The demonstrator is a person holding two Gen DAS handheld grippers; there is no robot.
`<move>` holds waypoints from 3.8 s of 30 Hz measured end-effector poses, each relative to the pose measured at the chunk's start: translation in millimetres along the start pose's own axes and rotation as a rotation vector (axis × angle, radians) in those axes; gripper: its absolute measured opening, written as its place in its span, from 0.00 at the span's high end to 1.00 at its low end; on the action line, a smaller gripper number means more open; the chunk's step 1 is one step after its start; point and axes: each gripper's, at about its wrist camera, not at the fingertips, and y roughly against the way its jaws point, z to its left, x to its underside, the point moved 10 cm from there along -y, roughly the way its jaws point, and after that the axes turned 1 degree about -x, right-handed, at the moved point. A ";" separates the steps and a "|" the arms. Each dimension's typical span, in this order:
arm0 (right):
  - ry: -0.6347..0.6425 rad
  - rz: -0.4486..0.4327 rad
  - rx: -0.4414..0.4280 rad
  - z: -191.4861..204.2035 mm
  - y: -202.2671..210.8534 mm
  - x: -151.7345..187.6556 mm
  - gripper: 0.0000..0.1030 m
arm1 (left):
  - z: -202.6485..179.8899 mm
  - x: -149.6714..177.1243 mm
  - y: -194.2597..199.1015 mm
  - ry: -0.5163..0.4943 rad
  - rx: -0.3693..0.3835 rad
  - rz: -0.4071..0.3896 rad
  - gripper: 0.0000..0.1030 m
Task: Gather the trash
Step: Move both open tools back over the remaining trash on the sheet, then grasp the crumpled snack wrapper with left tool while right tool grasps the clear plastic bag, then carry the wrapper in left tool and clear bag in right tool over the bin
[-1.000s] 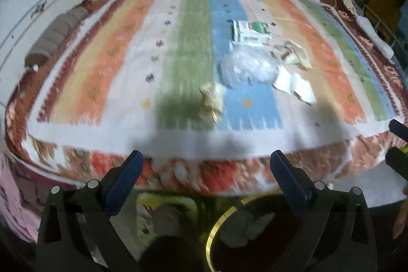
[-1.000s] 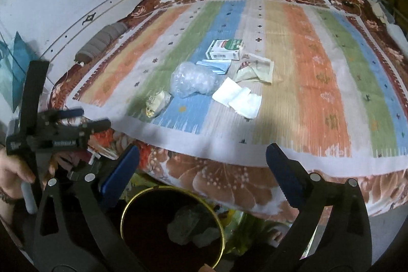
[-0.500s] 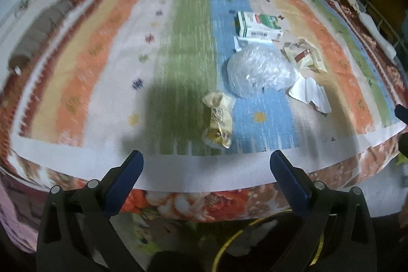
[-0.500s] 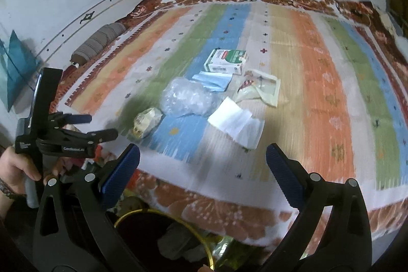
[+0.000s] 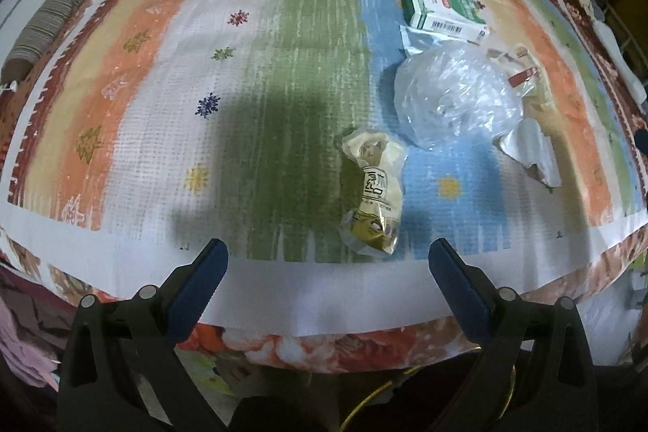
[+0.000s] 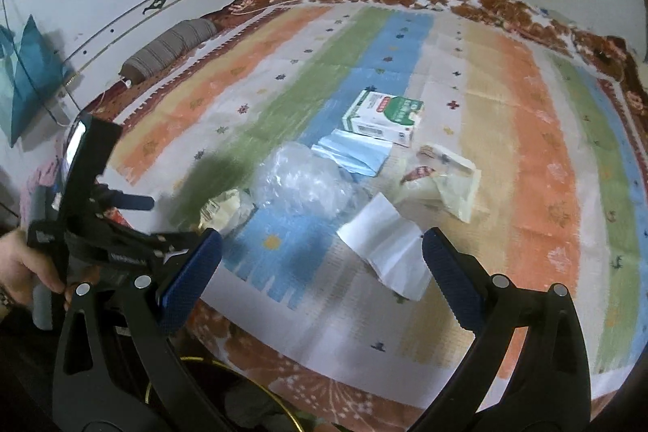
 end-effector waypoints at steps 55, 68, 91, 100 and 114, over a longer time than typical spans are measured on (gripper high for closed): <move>-0.202 0.111 -0.061 2.4 -107.1 -21.9 0.62 | 9.9 -26.7 1.5 0.084 0.140 -0.018 0.81; -0.155 0.084 -0.026 17.7 -60.0 -18.4 0.62 | 1.2 -21.1 23.8 0.063 0.142 -0.039 0.81; -0.174 -0.017 0.002 36.9 29.6 18.2 0.62 | -13.5 13.1 74.1 0.112 0.193 -0.091 0.81; -0.152 -0.018 0.042 37.8 51.2 48.3 0.62 | -30.4 32.7 89.3 0.088 0.209 -0.114 0.80; -0.180 -0.015 0.038 46.9 75.0 84.7 0.62 | -57.1 59.5 130.8 0.048 0.281 -0.202 0.80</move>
